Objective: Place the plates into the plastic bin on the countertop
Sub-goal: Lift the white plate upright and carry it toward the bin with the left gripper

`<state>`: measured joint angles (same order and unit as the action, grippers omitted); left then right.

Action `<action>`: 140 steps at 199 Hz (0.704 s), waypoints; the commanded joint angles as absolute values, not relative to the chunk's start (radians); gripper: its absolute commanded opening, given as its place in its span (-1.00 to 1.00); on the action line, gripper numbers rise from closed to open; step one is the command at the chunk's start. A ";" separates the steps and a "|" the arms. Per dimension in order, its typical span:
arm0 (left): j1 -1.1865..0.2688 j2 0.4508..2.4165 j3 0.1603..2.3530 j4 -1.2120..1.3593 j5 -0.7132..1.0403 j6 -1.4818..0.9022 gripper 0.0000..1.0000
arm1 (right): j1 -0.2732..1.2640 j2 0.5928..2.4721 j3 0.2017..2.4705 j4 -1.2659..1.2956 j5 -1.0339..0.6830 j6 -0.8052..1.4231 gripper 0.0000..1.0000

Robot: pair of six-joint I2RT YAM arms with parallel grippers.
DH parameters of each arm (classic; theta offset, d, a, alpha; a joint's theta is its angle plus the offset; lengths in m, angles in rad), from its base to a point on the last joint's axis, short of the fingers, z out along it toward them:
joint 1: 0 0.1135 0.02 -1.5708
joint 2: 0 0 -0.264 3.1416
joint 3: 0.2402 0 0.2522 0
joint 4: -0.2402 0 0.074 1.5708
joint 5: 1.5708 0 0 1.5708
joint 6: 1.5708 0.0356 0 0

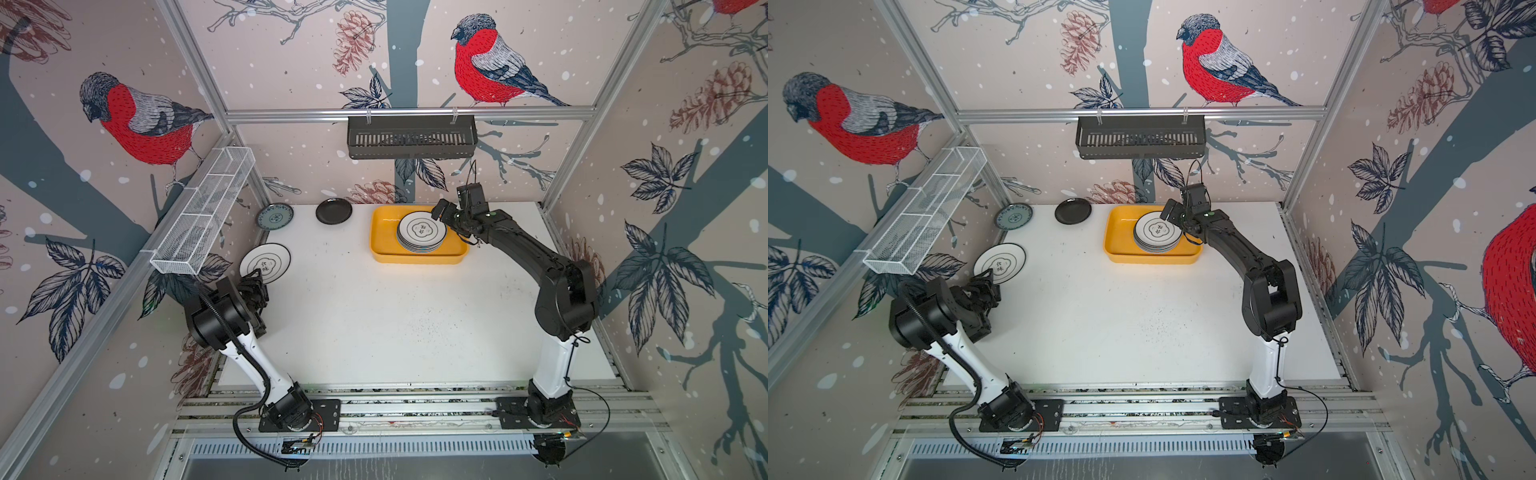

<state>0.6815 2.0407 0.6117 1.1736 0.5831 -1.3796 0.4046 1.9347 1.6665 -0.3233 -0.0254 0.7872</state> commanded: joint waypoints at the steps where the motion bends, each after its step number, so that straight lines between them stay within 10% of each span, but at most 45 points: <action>1: 0.684 2.049 0.622 1.136 0.607 -1.389 -0.06 | 0.414 1.911 1.648 -0.295 0.019 0.813 0.99; 46: 0.683 2.010 0.634 1.043 0.625 -1.354 -0.70 | 0.435 1.872 1.571 -0.281 0.035 0.834 0.99; 140: 0.642 1.848 0.641 0.856 0.682 -1.301 -0.95 | 0.440 1.832 1.490 -0.241 0.014 0.825 0.99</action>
<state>0.6640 1.8870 0.6407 0.8864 0.6327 -1.3258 0.4362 1.8496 1.4971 -0.2771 0.0216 0.8371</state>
